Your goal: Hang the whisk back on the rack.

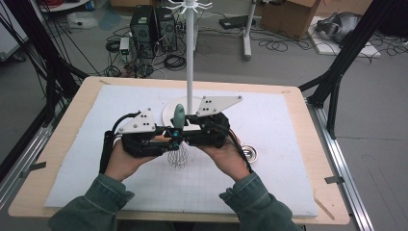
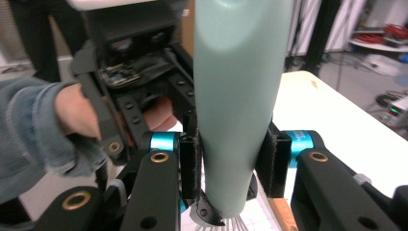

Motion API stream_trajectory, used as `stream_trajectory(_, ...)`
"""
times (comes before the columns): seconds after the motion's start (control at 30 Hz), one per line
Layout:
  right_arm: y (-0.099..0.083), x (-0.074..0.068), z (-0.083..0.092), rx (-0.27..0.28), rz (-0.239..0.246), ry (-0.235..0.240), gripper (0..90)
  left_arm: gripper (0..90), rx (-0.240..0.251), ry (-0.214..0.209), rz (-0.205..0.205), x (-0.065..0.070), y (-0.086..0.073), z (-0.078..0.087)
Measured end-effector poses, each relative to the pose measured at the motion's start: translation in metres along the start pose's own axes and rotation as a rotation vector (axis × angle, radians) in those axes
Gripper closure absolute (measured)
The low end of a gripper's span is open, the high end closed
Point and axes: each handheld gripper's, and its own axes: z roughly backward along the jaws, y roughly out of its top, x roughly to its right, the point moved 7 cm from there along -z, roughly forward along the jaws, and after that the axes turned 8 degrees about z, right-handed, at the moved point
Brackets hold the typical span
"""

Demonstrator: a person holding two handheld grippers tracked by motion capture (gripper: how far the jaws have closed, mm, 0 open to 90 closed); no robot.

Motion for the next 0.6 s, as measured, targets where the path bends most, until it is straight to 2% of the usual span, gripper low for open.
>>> stream_trajectory(0.13,0.001,0.000,0.000,0.017,0.013,0.046,66.4,69.2,0.009,-0.045,0.006,0.001,0.000,0.002)
stream_trajectory(0.17,0.001,0.000,0.000,0.017,0.013,0.046,66.4,69.2,0.009,-0.045,0.006,0.001,0.000,0.002)
stream_trajectory(0.2,0.001,-0.001,0.001,0.026,0.017,0.079,66.2,69.2,0.011,-0.066,0.008,0.002,0.000,0.003)
stream_trajectory(0.23,0.001,-0.001,0.001,0.029,0.020,0.096,66.1,69.1,0.011,-0.066,0.008,0.002,0.000,0.003)
stream_trajectory(0.27,0.001,-0.001,0.001,0.029,0.020,0.096,66.1,69.1,0.011,-0.076,0.005,0.002,0.000,0.004)
stream_trajectory(0.3,0.001,-0.001,0.002,0.044,0.021,0.138,65.6,69.2,0.013,-0.089,0.006,0.002,0.000,0.005)
stream_trajectory(0.33,0.001,-0.002,0.002,0.052,0.027,0.157,64.7,69.2,0.019,-0.113,0.010,0.002,0.000,0.007)
stream_trajectory(0.47,0.001,-0.004,0.001,0.070,0.025,0.227,65.0,69.2,0.022,-0.147,0.011,0.004,0.000,0.009)
stream_trajectory(0.53,0.001,-0.005,0.000,0.071,0.026,0.238,66.7,69.1,0.024,-0.166,0.010,0.004,0.000,0.010)
stream_trajectory(0.6,0.001,-0.005,-0.001,0.076,0.028,0.242,67.1,69.1,0.025,-0.169,0.015,0.004,0.000,0.011)
